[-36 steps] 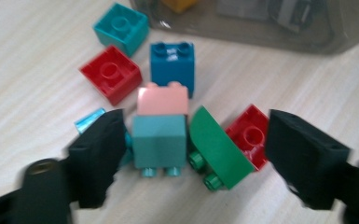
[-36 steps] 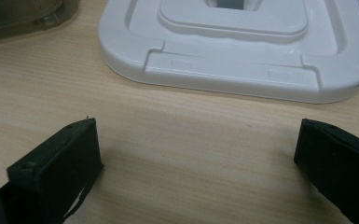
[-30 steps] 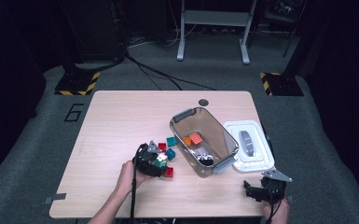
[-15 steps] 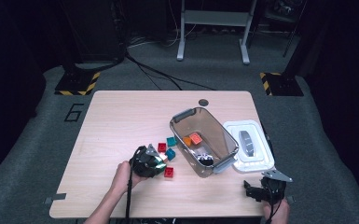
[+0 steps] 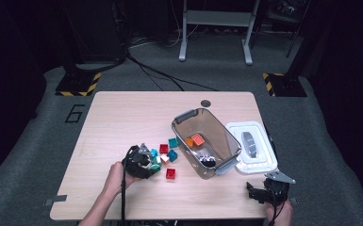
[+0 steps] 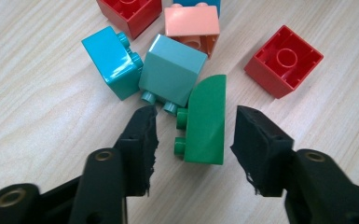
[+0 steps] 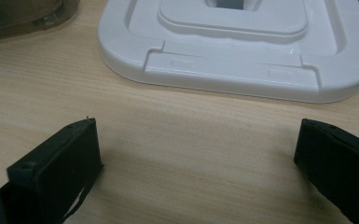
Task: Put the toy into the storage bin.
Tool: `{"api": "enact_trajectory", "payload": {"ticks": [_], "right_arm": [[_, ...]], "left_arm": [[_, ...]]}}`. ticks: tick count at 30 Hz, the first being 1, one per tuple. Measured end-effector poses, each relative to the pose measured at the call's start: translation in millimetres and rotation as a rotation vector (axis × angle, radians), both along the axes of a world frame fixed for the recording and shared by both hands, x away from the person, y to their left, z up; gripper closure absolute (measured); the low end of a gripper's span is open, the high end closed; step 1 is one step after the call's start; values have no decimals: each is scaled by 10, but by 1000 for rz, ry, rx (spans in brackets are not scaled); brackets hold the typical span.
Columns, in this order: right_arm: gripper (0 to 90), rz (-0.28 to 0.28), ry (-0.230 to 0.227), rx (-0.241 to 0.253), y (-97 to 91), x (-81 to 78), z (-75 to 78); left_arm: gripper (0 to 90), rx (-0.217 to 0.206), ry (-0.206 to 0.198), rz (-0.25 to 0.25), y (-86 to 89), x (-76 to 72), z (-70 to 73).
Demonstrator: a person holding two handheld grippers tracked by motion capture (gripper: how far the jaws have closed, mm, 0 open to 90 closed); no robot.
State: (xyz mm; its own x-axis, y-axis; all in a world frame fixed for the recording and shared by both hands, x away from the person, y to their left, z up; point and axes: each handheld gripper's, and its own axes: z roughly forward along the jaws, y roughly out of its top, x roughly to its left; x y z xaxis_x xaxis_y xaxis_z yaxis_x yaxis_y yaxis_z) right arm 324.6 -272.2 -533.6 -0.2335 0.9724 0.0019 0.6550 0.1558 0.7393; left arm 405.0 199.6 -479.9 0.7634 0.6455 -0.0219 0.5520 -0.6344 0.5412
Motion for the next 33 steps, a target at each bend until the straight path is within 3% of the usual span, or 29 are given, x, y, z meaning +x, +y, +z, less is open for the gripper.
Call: {"api": "enact_trajectory", "payload": {"ticks": [6, 11, 13, 17, 27, 33], "right_arm": [[0, 0, 0, 0, 0, 0, 0], [0, 0, 0, 0, 0, 0, 0], [0, 0, 0, 0, 0, 0, 0], [0, 0, 0, 0, 0, 0, 0], [0, 0, 0, 0, 0, 0, 0], [0, 0, 0, 0, 0, 0, 0]], "left_arm": [[485, 9, 15, -15, -63, 15, -42], [658, 2, -11, -22, -72, 2, -78], [663, -16, 5, -26, -52, 10, -78], [667, -40, -5, -16, -20, 10, -69], [668, -75, -22, 0, 49, 8, 19], [668, -76, -31, 1, 61, 11, 53]]}}
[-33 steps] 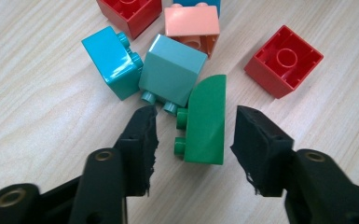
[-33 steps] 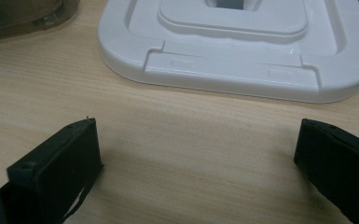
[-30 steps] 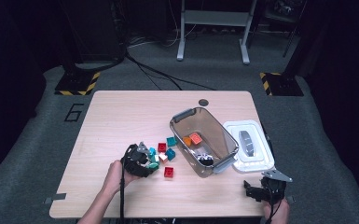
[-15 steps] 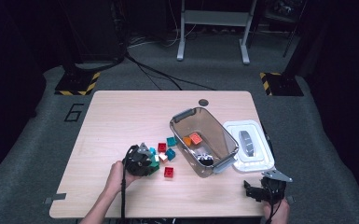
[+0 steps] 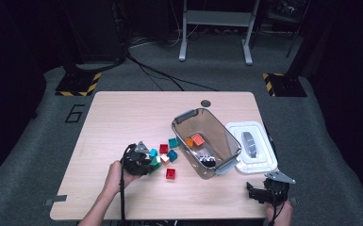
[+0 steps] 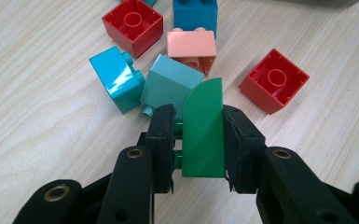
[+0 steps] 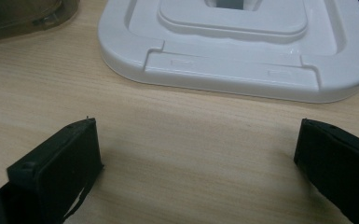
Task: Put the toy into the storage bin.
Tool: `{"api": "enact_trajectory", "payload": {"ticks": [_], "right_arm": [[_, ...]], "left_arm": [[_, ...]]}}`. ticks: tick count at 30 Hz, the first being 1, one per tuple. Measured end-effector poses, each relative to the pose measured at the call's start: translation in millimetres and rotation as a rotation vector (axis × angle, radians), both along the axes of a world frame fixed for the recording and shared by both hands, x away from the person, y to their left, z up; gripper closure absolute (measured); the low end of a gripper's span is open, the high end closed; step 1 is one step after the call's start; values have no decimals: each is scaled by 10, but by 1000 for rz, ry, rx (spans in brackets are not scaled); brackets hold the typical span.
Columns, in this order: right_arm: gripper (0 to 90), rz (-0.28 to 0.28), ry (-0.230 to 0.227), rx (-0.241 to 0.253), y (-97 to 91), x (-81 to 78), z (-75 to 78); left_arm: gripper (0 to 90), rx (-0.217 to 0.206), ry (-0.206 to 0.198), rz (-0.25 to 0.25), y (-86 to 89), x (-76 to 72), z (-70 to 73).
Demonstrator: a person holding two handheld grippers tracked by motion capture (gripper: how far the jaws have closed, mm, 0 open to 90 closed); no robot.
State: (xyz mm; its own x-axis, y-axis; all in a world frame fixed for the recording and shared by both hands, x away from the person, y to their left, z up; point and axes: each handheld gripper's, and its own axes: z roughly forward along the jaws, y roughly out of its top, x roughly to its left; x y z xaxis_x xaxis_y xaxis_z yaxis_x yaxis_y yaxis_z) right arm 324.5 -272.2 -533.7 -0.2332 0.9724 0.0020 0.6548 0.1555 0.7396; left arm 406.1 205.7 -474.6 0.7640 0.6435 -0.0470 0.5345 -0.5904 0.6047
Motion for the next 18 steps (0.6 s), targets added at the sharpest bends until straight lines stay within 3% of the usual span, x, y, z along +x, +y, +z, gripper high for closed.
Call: {"api": "enact_trajectory", "payload": {"ticks": [5, 18], "right_arm": [[0, 0, 0, 0, 0, 0, 0], [0, 0, 0, 0, 0, 0, 0]], "left_arm": [[668, -20, -1, 1, 3, 5, 40], [669, -25, -39, 6, 37, 26, 202]]}}
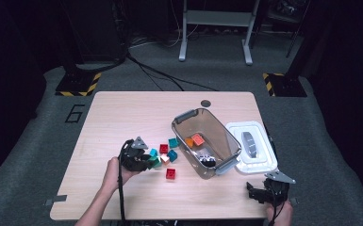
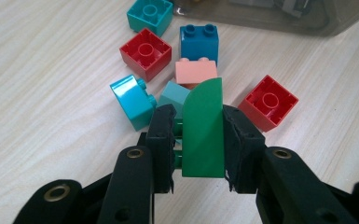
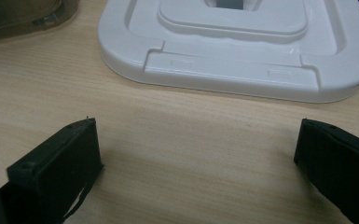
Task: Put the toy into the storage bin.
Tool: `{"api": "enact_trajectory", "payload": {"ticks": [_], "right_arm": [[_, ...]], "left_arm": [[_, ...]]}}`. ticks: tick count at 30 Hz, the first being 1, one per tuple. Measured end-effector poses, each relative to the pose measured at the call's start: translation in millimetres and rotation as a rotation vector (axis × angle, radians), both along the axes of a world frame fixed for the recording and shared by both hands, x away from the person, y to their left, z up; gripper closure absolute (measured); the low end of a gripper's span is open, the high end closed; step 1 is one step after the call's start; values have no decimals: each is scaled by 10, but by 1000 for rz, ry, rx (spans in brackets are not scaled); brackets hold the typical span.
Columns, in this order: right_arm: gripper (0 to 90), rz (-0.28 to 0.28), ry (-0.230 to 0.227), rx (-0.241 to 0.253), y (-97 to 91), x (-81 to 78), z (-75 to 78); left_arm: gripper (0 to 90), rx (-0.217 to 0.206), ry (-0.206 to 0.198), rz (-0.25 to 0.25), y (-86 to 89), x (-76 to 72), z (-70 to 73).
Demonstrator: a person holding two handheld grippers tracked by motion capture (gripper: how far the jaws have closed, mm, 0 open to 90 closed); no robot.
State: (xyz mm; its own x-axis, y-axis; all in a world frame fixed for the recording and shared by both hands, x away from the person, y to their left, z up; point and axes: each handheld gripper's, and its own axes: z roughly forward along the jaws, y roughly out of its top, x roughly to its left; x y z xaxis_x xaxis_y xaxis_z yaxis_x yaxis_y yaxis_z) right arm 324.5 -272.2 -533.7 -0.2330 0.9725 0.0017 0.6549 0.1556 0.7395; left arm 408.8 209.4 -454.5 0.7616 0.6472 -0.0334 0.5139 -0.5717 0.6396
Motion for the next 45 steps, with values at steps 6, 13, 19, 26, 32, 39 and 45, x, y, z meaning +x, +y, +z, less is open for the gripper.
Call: {"api": "enact_trajectory", "payload": {"ticks": [6, 13, 19, 26, 32, 39, 45], "right_arm": [[0, 0, 0, 0, 0, 0, 0], [0, -1, 0, 0, 0, 0, 0], [0, -1, 0, 0, 0, 0, 0], [0, -1, 0, 0, 1, 0, 0], [0, -1, 0, 0, 0, 0, 0], [0, -1, 0, 0, 0, -1, 0], [0, -1, 0, 0, 0, -1, 0]], "left_arm": [[669, 0, -14, 3, 3, 26, 84], [669, -9, -33, 8, -5, 71, 183], [669, -5, -55, 2, -51, 121, 304], [669, -16, -75, -5, -117, 177, 430], [669, -17, -89, -12, -173, 226, 524], [669, -14, -108, -14, -225, 283, 644], [669, -24, -121, -15, -265, 334, 751]]}}
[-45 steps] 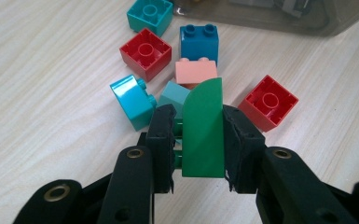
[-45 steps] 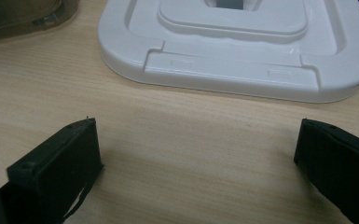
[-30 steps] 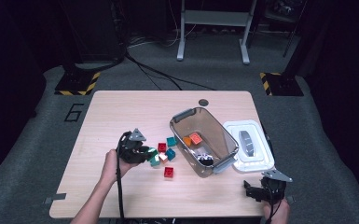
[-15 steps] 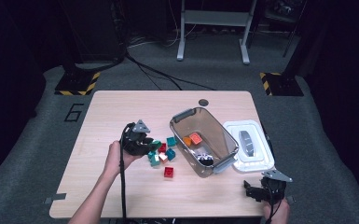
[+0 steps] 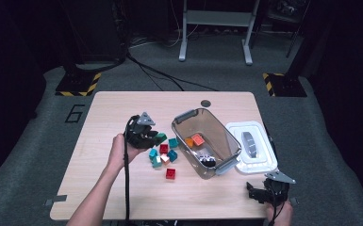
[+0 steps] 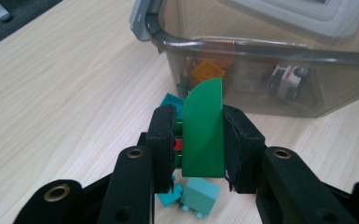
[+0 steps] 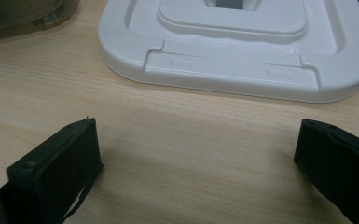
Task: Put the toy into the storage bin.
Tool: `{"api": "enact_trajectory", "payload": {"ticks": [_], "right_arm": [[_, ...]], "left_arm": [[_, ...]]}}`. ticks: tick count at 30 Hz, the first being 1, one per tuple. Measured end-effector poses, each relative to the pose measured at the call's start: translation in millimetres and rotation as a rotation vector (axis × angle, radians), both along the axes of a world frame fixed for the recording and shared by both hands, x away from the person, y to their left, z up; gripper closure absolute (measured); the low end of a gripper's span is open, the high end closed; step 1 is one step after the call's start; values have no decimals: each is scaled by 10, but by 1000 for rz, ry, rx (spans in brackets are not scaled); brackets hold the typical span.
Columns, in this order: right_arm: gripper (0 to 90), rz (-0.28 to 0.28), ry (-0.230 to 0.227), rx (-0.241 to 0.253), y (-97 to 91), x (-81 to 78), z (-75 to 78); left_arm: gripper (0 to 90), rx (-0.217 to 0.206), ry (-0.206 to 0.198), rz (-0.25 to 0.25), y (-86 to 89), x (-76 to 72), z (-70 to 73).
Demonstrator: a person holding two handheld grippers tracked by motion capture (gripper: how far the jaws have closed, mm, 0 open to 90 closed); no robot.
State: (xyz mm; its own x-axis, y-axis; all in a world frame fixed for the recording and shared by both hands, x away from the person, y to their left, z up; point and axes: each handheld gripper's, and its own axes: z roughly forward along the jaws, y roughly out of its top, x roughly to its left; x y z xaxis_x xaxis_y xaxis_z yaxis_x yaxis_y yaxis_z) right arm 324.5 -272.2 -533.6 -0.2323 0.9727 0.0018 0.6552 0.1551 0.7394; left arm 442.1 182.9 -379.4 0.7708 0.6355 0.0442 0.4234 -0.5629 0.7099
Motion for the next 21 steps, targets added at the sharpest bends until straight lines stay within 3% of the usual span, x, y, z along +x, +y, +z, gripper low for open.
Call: {"api": "enact_trajectory", "payload": {"ticks": [21], "right_arm": [[0, -5, -2, 1, -1, 0, 0]], "left_arm": [[669, -12, -52, -28, -357, 235, 309]]}}
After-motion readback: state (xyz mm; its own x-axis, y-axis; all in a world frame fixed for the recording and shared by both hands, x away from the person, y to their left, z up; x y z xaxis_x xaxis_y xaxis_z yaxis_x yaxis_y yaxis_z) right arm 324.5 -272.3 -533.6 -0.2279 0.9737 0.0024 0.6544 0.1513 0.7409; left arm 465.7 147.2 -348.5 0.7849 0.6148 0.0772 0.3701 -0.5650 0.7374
